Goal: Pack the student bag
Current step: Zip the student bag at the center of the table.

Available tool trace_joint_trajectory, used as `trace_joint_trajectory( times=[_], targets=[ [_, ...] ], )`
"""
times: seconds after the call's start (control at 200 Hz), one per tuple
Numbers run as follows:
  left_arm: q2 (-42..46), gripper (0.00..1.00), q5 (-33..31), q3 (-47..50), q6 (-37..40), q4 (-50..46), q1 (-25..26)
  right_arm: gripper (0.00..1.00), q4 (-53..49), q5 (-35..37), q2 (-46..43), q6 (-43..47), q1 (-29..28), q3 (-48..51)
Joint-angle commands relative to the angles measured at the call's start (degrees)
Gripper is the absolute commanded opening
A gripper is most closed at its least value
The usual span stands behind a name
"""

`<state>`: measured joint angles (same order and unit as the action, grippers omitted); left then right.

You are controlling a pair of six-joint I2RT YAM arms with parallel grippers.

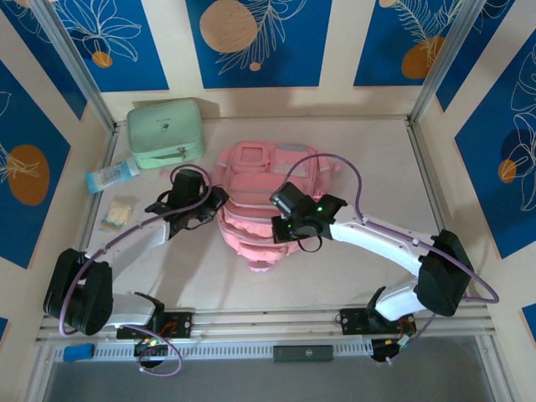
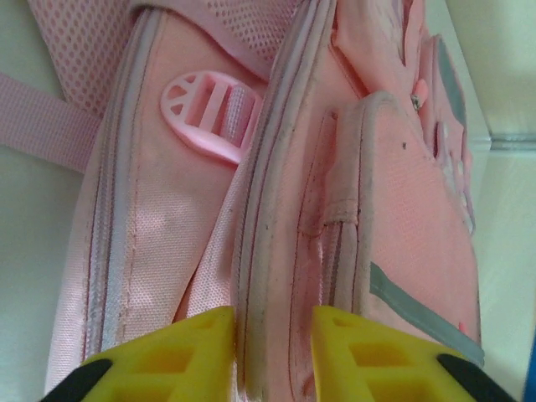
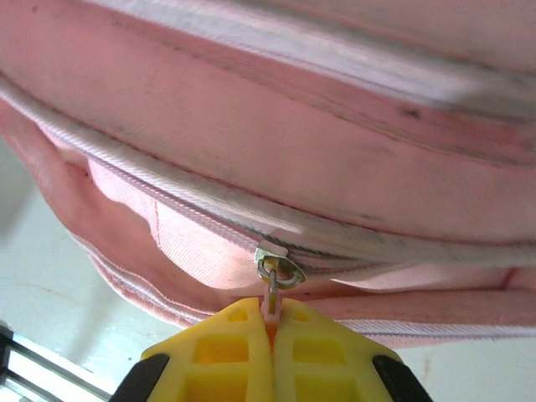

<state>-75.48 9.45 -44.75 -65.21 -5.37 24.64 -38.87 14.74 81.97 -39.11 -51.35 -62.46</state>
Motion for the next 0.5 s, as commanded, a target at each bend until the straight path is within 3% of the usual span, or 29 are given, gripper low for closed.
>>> trace_joint_trajectory(
  times=[0.0,0.14,0.23,0.375,0.495],
  targets=[
    [5.1,0.36,4.3,-0.4,3.6,1.1,1.0,0.0,1.8,-1.5,2.2,-1.9,-1.2,-2.0],
    [15.4,0.44,-4.4,6.1,-6.0,-1.8,7.0,0.0,4.5,-0.2,3.6,-2.4,-2.6,-0.8],
    [18.2,0.46,-9.0,11.6,-15.0,4.2,12.6,0.0,5.3,-0.6,4.7,-2.5,-2.8,-0.7],
    [14.6,0.48,-15.7,11.8,-21.5,7.9,20.5,0.0,4.6,0.5,5.3,-1.9,-3.3,-1.2],
    [8.7,0.46,-18.3,10.8,-25.8,12.8,23.6,0.0,4.2,1.4,5.2,-1.8,-3.2,-1.0]
  ],
)
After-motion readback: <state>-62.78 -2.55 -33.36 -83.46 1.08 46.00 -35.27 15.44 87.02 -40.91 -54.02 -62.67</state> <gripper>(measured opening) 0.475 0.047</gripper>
